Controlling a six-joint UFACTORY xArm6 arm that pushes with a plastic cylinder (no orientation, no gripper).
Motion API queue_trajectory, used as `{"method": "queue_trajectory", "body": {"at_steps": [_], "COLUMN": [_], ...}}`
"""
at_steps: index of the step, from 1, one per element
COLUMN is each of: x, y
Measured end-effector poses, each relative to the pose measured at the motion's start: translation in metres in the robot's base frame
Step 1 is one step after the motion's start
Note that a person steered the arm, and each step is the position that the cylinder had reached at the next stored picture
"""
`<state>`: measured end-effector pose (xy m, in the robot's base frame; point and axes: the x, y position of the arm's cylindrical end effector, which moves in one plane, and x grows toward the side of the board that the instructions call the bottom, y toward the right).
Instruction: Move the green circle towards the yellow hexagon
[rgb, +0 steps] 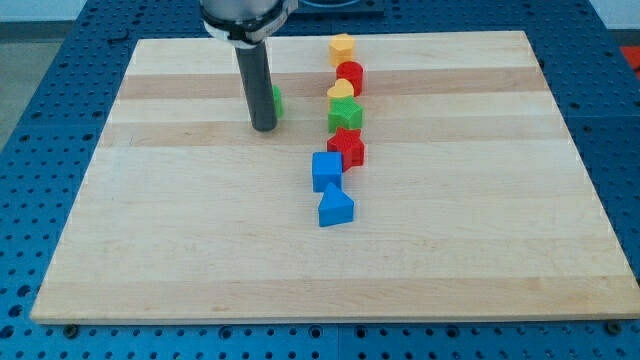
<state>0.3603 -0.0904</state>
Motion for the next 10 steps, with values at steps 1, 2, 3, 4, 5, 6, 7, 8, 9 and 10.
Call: {"method": "queue_trajectory", "body": {"at_steps": [1, 2, 3, 4, 5, 6, 7, 8, 9, 10], "x": [-0.033, -0.035, -0.03, -0.035, -0.051, -0.062, -0.063, -0.065, -0.081, -0.101], "y": [0.0, 0.0, -0.016, -0.035, -0.035, -0.019, 0.009, 0.03, 0.031, 0.027]}}
